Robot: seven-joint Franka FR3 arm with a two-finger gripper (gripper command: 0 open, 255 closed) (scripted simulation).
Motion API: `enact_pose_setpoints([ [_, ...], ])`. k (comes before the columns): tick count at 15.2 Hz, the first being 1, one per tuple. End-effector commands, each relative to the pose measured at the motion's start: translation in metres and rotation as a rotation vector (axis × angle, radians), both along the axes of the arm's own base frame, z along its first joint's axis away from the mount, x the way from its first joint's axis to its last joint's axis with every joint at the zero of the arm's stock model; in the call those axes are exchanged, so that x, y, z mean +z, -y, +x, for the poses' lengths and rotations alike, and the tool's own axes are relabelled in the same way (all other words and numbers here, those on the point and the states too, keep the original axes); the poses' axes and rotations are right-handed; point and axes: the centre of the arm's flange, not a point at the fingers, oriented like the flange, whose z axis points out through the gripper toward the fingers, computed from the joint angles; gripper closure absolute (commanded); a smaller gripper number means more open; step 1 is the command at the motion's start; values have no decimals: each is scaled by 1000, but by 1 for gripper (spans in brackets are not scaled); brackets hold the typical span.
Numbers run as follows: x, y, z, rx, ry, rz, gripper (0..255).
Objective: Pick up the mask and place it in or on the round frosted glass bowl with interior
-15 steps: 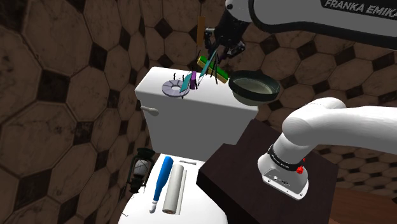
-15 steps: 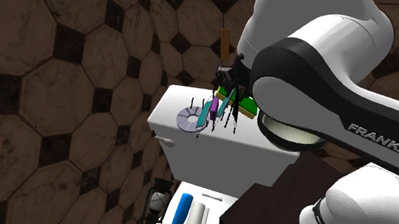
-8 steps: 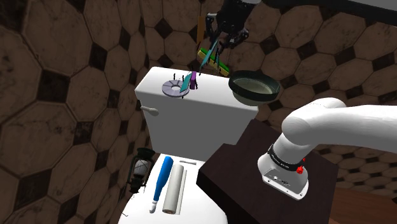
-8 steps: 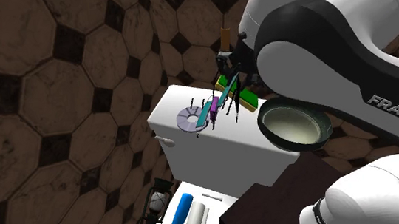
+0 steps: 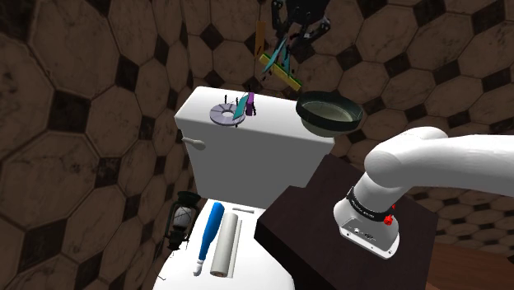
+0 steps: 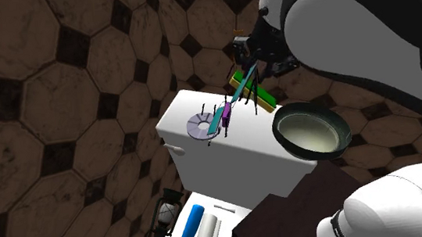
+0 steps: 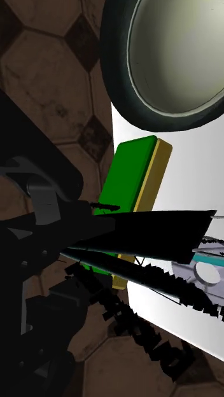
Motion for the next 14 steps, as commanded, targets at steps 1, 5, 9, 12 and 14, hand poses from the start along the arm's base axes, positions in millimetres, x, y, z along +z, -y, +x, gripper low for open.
enact_pose_setpoints([
  [1,4,13,-15,0,0,0,255],
  [5,8,48,-54,0,0,0,255],
  [9,12,84,-93,0,0,0,255],
  [12,15,110,-122,0,0,0,255],
  [14,17,124,-138,0,0,0,255],
])
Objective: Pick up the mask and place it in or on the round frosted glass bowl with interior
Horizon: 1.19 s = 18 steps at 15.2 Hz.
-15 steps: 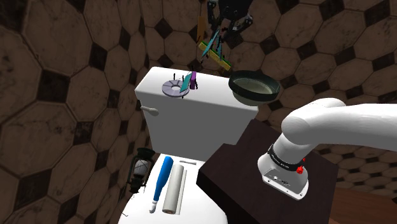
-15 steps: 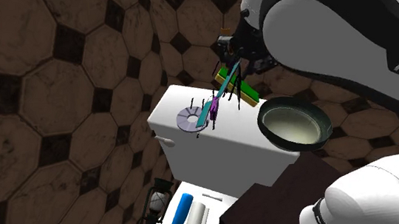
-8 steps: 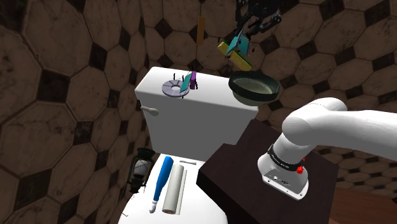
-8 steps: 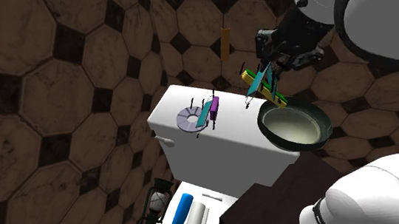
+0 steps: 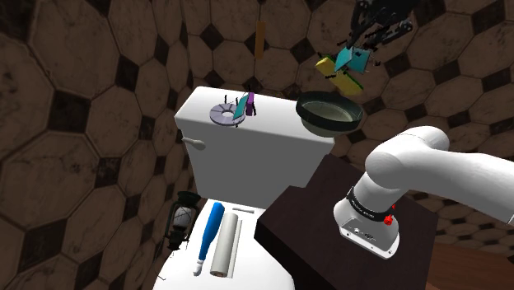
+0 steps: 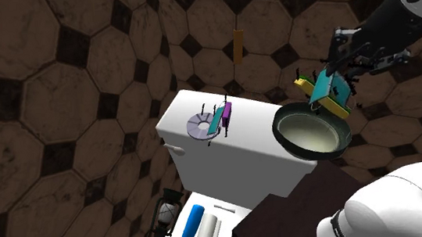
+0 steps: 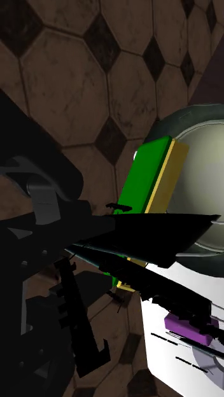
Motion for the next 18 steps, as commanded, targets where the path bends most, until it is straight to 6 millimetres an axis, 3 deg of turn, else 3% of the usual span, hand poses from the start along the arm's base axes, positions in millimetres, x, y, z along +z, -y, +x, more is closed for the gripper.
enact_pose_setpoints([
  [1,-3,7,-7,1,-1,0,255],
  [16,-83,7,-7,1,-1,0,255],
  [18,-83,7,-7,1,-1,0,255],
])
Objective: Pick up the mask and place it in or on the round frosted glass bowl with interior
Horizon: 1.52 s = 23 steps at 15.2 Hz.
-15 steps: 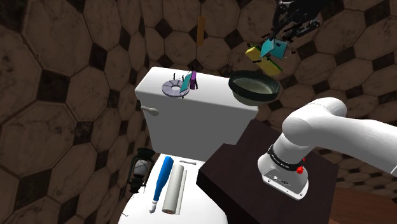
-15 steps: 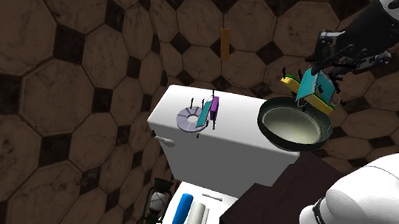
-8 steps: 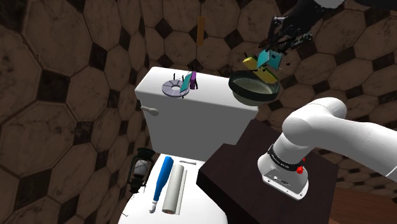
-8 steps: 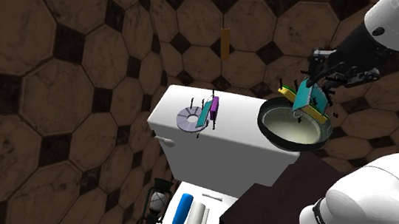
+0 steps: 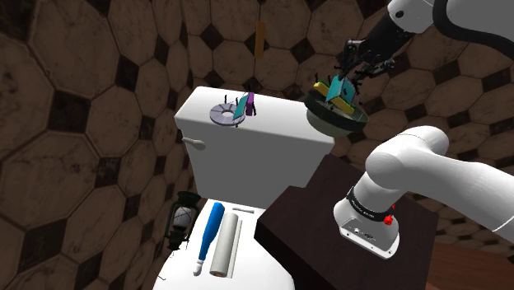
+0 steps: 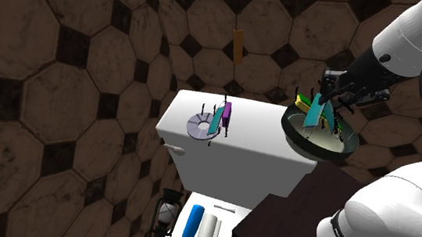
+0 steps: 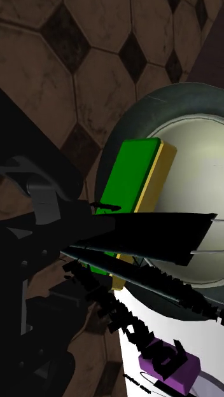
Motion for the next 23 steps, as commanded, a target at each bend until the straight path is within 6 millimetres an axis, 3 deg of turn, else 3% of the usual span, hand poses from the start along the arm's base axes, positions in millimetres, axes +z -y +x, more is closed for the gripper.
enact_pose_setpoints([
  [1,-1,0,0,0,0,0,255],
  [5,-1,0,0,0,0,0,255],
  [6,-1,0,0,0,0,0,0],
  [11,-1,0,0,0,0,0,0],
  [15,45,-5,-19,0,0,0,0],
  [23,45,-5,-19,0,0,0,0],
])
